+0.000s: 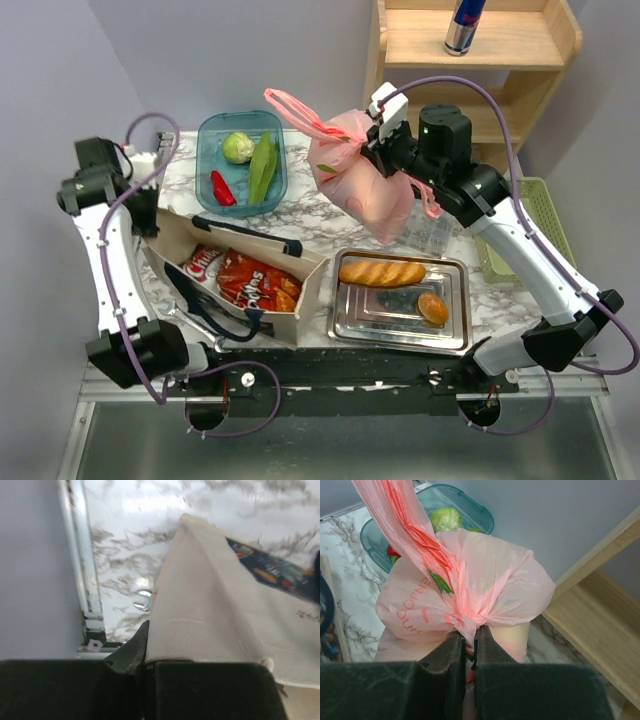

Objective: Untie the knot of the grocery bags and take out the mixed food

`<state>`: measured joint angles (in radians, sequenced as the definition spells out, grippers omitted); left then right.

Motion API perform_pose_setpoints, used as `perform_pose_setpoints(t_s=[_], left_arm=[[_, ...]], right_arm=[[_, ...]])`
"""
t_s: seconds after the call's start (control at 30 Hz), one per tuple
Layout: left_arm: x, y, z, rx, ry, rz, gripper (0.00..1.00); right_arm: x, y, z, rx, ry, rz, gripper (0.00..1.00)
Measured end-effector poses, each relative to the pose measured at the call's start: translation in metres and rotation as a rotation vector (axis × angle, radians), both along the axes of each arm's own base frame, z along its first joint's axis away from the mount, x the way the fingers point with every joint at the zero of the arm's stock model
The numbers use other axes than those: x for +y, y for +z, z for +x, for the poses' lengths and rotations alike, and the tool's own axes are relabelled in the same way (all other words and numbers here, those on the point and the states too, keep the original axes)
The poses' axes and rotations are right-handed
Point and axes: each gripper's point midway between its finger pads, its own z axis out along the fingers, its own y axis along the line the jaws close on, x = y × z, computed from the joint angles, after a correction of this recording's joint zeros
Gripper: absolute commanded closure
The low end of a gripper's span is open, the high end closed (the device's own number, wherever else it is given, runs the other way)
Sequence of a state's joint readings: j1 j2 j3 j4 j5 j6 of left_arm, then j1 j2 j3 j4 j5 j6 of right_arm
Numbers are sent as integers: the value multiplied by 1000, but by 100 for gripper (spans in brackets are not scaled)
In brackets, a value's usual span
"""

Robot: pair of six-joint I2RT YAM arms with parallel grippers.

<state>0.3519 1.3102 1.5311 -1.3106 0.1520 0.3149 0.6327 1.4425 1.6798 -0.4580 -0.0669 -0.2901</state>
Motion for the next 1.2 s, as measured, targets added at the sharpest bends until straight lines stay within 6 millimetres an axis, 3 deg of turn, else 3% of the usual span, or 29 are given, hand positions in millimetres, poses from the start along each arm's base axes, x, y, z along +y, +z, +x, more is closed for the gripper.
perform_pose_setpoints(t_s=[0.27, 0.37, 0.43, 0.47, 0.53, 0.6, 0.67, 0.7, 0.8, 1.0, 1.1, 1.2], left_arm=[[58, 125, 56, -251, 81, 131, 100], [76, 146, 77, -330, 98, 192, 100], [86, 147, 97, -357, 97, 229, 92], [90, 146, 108, -365, 87, 247, 88], [94, 141, 128, -370, 65, 282, 67], [97, 135, 160, -393, 31, 326, 33], [99, 129, 185, -411, 15, 353, 10], [99, 125, 196, -417, 9, 365, 3], [109, 123, 217, -438, 30, 405, 2], [113, 157, 216, -532, 90, 453, 2], [86, 189, 193, -615, 42, 392, 1], [32, 222, 141, -708, -90, 268, 1]], right_arm=[[-7, 1, -5, -6, -5, 1, 99], [-9, -1, -4, -3, -9, -3, 99], [-9, -2, -4, -1, -10, -3, 99], [-9, -2, -4, -1, -11, -3, 99], [-9, -2, -4, -1, -11, -2, 99], [-9, -2, -4, 0, -11, -2, 99], [-9, -3, -4, 4, -11, 0, 99], [-9, -4, -4, 7, -11, -2, 99], [-8, -17, -5, 35, -5, -10, 99], [-4, -61, -14, 149, 42, -36, 99], [4, -74, -26, 206, 108, -33, 99], [16, -81, -40, 246, 203, -12, 99]])
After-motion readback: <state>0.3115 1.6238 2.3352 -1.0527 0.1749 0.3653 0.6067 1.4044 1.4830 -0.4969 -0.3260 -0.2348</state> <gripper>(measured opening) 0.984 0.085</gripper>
